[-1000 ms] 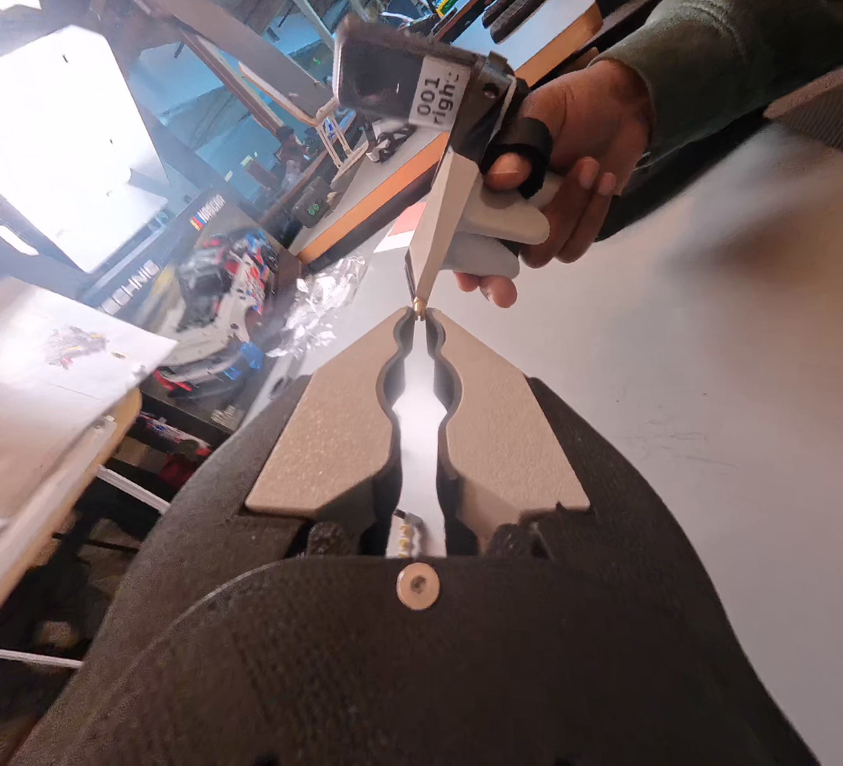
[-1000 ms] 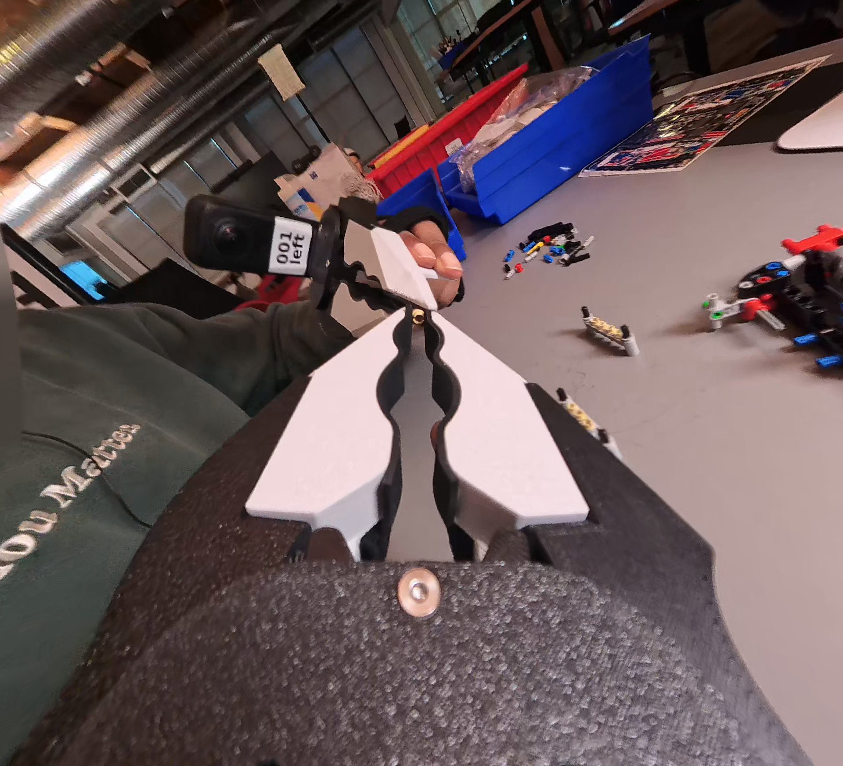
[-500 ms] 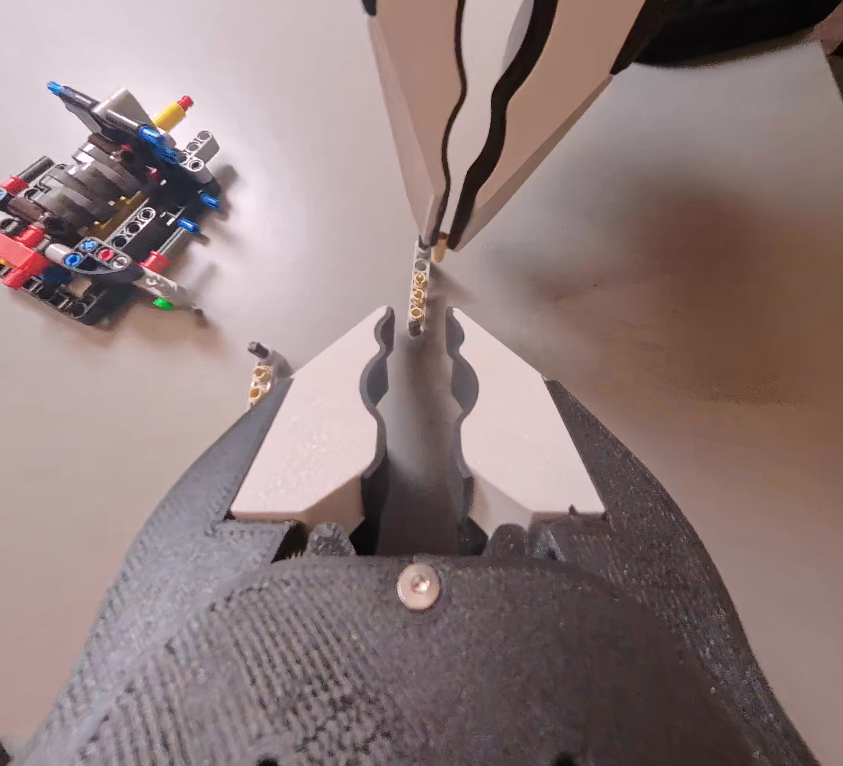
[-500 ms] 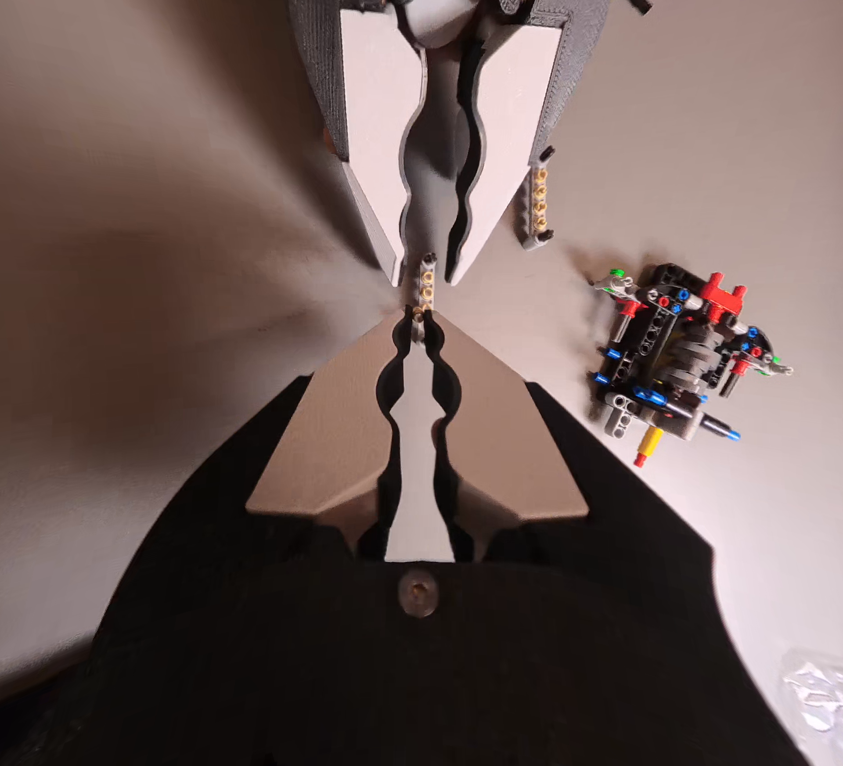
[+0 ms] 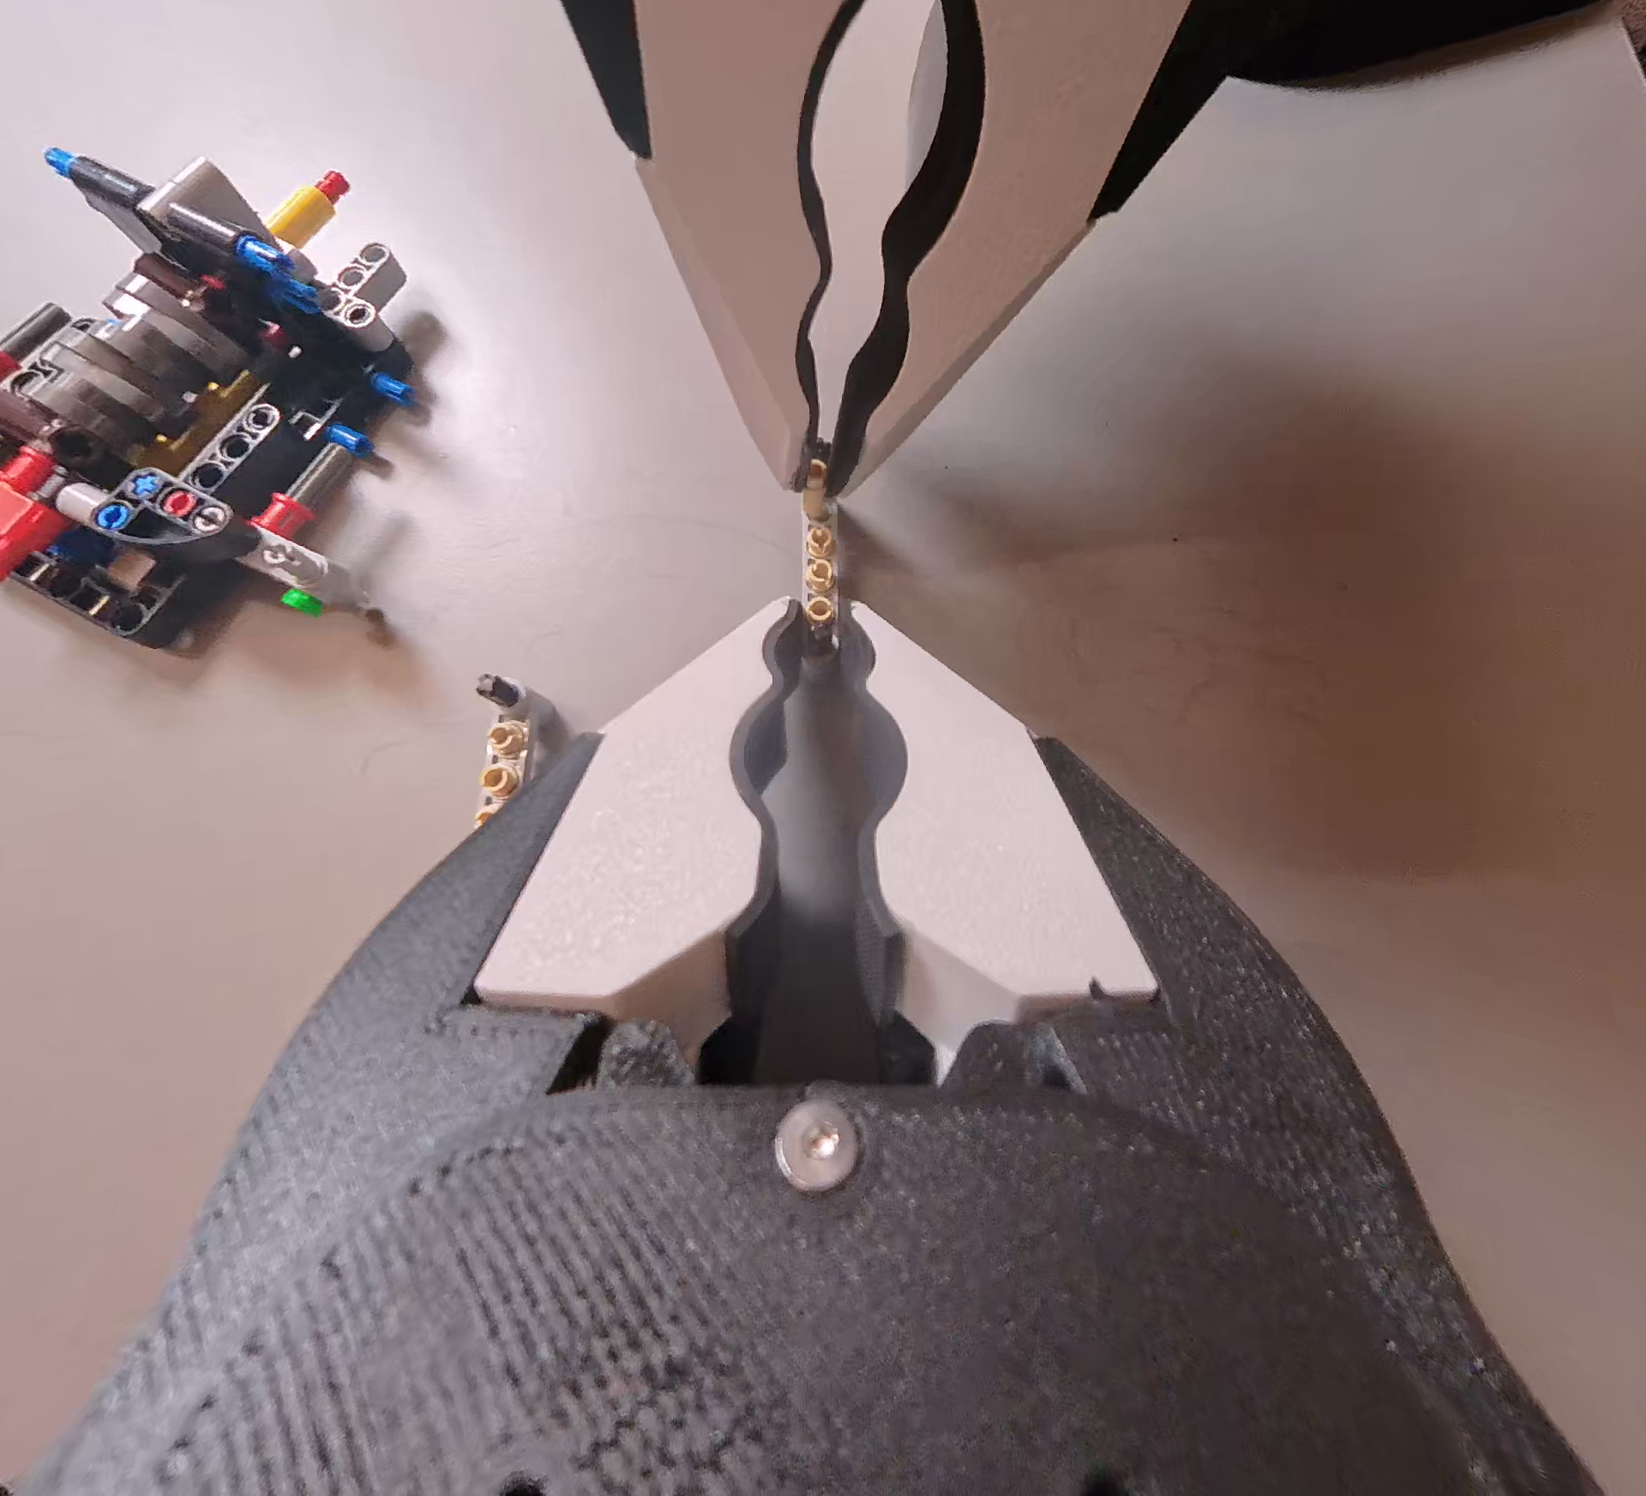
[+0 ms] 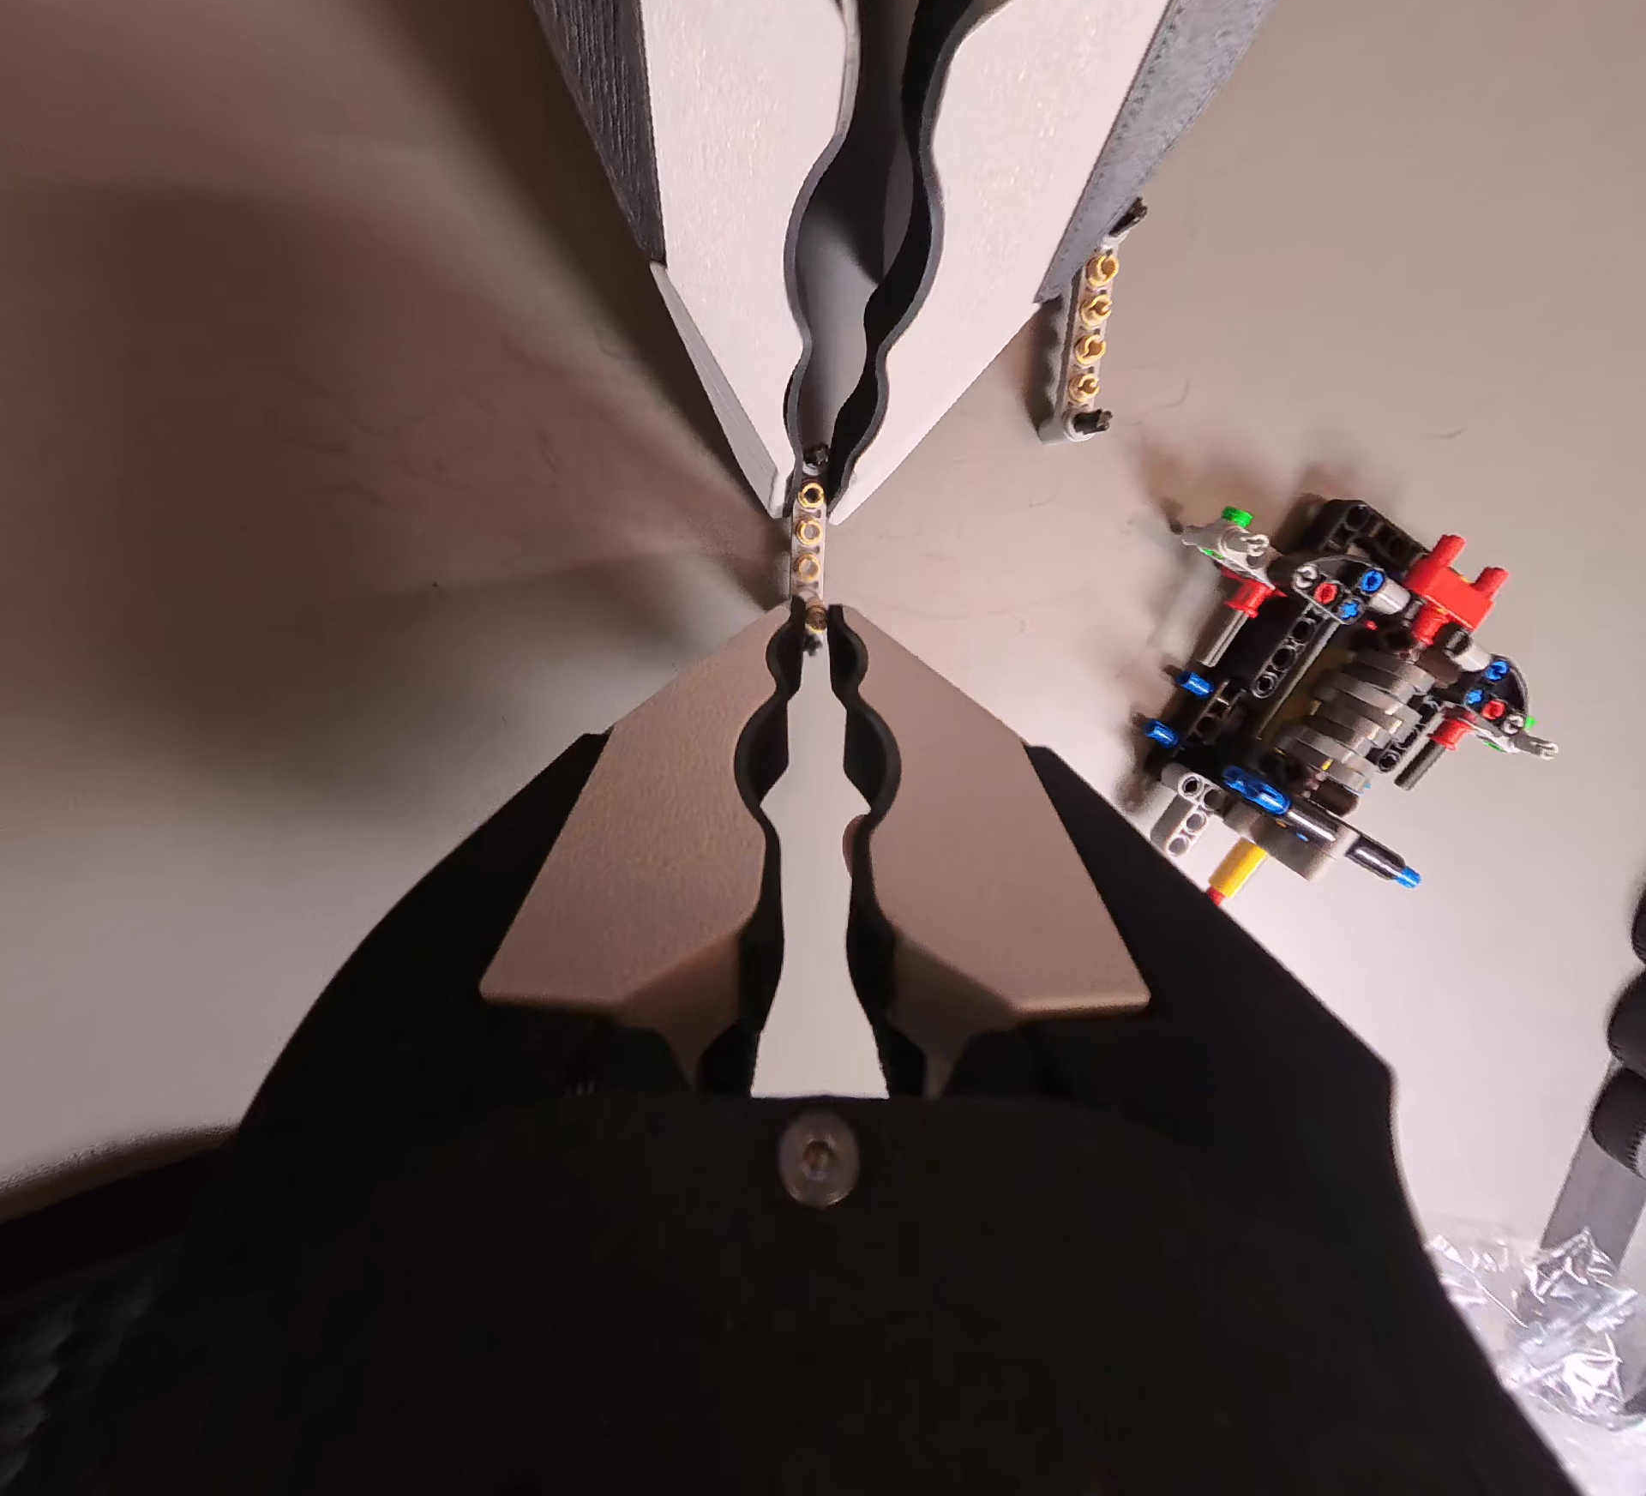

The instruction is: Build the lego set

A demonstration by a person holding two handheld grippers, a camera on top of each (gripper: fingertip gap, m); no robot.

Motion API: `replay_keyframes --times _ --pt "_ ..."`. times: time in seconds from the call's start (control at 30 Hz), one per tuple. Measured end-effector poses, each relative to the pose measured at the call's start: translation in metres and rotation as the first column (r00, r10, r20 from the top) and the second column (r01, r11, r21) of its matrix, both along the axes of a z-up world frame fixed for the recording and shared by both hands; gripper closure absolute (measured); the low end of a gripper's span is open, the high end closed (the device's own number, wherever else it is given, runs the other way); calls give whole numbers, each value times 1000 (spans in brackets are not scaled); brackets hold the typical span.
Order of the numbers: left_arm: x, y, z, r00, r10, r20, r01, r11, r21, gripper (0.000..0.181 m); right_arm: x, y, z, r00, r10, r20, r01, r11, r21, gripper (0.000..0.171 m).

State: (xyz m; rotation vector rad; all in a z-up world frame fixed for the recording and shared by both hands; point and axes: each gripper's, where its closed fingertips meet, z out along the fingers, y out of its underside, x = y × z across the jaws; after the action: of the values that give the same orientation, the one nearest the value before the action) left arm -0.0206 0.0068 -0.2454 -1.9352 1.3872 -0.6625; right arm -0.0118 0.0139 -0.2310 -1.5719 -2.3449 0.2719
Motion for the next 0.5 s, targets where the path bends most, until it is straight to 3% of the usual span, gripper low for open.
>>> replay_keyframes --times 0.5 --pt "0 -1 0 999 -39 21 39 999 0 175 -4 -8 -4 994 95 61 -93 995 -36 168"
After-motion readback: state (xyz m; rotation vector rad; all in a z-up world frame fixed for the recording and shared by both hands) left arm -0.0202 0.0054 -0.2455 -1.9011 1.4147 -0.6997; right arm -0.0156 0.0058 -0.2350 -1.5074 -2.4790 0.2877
